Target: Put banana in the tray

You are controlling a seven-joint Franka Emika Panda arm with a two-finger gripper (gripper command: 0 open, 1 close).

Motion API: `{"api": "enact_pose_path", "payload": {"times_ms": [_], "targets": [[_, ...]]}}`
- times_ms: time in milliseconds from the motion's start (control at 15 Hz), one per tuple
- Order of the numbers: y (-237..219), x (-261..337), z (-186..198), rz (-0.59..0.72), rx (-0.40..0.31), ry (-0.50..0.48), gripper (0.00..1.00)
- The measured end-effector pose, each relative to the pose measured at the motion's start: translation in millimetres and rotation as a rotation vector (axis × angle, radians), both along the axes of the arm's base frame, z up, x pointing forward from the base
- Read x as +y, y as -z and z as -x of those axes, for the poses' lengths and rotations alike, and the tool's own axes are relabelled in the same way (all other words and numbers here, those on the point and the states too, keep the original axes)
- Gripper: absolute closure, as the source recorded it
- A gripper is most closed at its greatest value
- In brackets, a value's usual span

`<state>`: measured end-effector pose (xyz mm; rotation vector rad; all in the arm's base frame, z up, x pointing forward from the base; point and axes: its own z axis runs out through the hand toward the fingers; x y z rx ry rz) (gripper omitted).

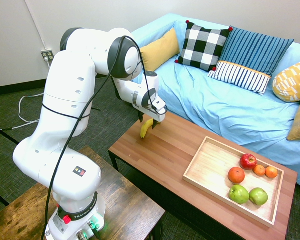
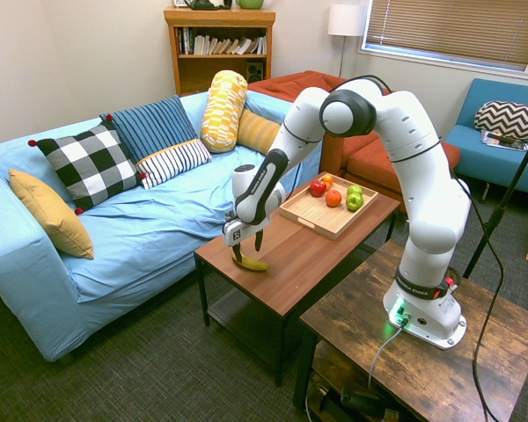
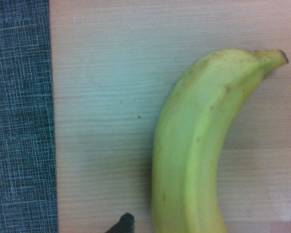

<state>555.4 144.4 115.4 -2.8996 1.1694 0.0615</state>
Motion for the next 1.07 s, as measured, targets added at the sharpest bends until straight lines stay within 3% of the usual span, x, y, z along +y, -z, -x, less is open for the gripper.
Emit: {"api": "enact_pose_path", "payload": {"times_ms": [1067], "targets": [[20.4, 14.9, 3.1, -0.015, 0.023, 0.011, 1.0]]}}
